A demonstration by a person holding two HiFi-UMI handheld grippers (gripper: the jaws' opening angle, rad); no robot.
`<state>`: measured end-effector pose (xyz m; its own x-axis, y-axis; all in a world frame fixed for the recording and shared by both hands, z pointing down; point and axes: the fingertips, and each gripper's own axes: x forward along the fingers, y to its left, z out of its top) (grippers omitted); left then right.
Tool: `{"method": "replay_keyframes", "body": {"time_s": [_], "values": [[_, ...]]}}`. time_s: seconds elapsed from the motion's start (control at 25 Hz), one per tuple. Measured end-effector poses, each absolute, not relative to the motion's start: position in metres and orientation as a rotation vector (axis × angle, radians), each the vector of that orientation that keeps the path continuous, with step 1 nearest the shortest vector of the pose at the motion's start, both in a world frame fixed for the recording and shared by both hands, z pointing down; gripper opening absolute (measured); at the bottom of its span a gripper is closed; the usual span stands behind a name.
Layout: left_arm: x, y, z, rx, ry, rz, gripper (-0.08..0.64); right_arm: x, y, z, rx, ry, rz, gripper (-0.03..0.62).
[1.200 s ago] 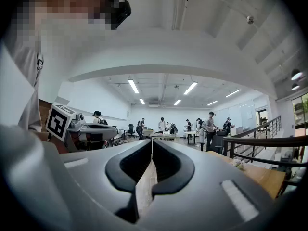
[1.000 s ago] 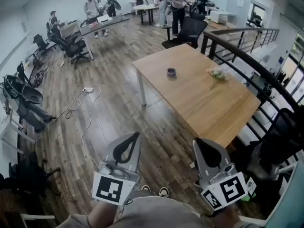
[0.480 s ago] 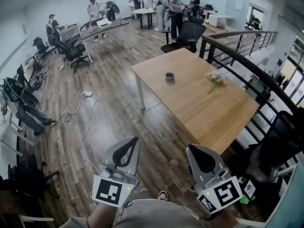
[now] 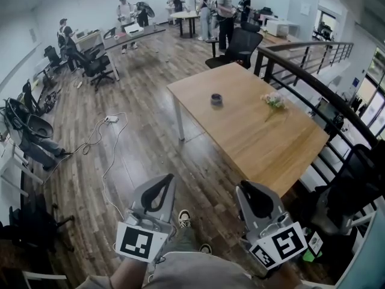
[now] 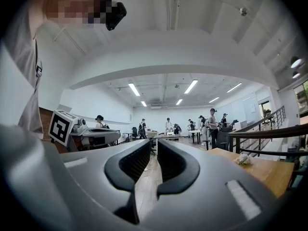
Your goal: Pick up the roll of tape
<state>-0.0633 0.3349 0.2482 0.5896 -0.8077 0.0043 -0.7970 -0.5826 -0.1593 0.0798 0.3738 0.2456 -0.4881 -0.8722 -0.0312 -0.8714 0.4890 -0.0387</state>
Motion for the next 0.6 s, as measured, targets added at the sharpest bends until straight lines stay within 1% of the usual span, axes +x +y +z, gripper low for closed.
{"method": "replay_keyframes", "body": {"time_s": [0.04,0.08,0.12,0.36,0.6], "values": [[-0.065,0.332,0.249,-2.671,1.361,-0.115,0.002,0.080,0.371,0.245,-1.565,2.663,-0.029,0.043],[-0.066,0.329,0.249,-2.670,1.363,-0.115,0.002,0.079,0.367,0.246,-1.565,2.660,-0.030,0.086],[-0.067,0.326,0.250,-2.669,1.365,-0.114,0.002,0.079,0.364,0.247,-1.567,2.663,-0.029,0.110],[-0.071,0.298,0.257,-2.672,1.376,-0.113,0.002,0.073,0.334,0.260,-1.568,2.700,-0.048,0.112],[-0.075,0.248,0.262,-2.695,1.388,-0.133,0.002,0.071,0.284,0.268,-1.581,2.716,-0.094,0.112]]}}
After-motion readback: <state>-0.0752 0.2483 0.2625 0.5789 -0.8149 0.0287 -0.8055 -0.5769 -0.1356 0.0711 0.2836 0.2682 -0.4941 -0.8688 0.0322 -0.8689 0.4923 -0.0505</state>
